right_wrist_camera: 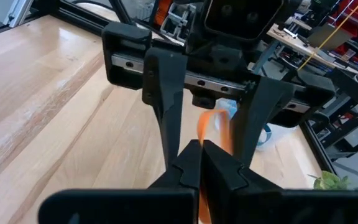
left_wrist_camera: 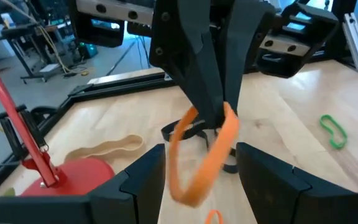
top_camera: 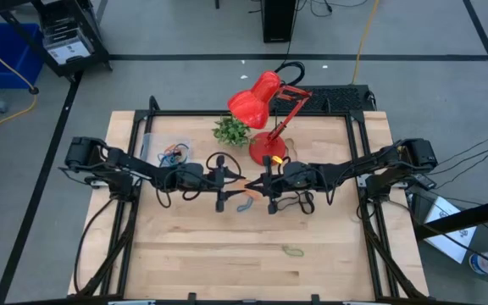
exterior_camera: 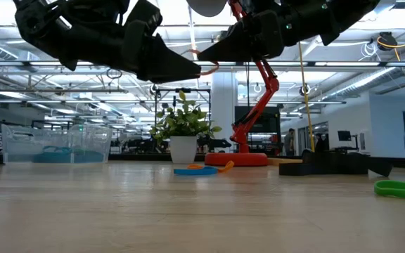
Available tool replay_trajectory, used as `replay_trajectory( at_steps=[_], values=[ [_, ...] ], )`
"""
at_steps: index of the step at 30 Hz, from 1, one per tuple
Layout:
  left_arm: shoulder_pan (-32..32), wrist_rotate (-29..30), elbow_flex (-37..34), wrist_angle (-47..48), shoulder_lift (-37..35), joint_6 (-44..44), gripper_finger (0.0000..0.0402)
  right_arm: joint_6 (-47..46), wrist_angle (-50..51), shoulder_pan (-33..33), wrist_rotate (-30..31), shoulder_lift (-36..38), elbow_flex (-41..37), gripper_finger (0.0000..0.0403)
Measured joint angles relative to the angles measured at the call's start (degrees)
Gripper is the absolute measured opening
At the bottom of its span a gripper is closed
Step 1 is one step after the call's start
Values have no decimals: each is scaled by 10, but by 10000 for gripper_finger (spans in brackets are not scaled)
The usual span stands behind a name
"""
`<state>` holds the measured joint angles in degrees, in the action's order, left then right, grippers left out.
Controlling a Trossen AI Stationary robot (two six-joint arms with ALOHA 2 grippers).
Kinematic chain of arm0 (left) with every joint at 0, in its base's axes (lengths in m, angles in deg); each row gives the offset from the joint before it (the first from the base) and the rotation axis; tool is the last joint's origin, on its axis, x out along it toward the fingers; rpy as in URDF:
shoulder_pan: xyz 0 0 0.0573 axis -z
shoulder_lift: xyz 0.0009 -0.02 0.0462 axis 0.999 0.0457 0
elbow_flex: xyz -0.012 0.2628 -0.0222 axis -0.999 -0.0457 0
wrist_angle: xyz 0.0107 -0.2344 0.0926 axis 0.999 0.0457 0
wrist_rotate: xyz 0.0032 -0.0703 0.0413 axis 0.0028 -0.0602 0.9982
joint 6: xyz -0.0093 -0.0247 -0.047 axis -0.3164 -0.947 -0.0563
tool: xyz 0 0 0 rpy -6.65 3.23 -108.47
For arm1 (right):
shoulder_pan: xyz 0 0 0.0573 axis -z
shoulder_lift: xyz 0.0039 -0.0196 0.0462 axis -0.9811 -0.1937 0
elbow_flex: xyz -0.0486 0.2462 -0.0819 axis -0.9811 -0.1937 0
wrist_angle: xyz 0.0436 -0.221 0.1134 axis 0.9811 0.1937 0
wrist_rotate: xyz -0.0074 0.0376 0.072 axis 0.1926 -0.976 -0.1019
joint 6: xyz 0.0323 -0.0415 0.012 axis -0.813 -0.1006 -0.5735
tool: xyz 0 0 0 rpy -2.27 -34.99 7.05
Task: Pick and place rubber bands into bin
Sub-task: Put the orange rubber band into the transparent bin
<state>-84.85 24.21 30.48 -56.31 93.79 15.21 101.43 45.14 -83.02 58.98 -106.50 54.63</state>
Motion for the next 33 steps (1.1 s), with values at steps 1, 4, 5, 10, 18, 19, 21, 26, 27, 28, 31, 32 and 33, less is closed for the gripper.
replay_trajectory(
  at_steps=[1,4,5,10,18,19,21,26,27,28,31,32,33],
  values=[
    [0,0,0,-1,0,5,202,-3,3,0,0,0,0,0],
    [0,0,0,-1,0,14,193,-6,13,0,0,0,0,0],
    [0,0,0,-1,0,18,187,-6,13,0,1,0,0,0],
    [0,0,0,-2,0,20,131,-6,13,0,1,0,0,0],
    [-6,0,0,-1,0,21,27,-3,12,0,2,0,0,0],
    [-7,1,0,-1,0,21,15,-2,12,0,2,0,0,0],
    [-9,0,0,0,0,20,7,-2,12,0,2,0,0,0],
    [-10,-1,0,4,0,22,10,-2,12,0,2,0,0,0],
    [-10,-1,0,5,0,23,6,-2,12,0,2,0,0,0],
    [-10,-1,0,4,0,23,5,-2,12,0,2,0,0,0],
    [-10,-1,0,5,0,22,8,-2,12,0,2,0,0,0],
    [-10,-1,0,5,0,23,10,-2,11,0,2,0,0,0],
    [-10,-1,0,5,0,22,10,-2,10,0,2,0,0,0]
  ],
)
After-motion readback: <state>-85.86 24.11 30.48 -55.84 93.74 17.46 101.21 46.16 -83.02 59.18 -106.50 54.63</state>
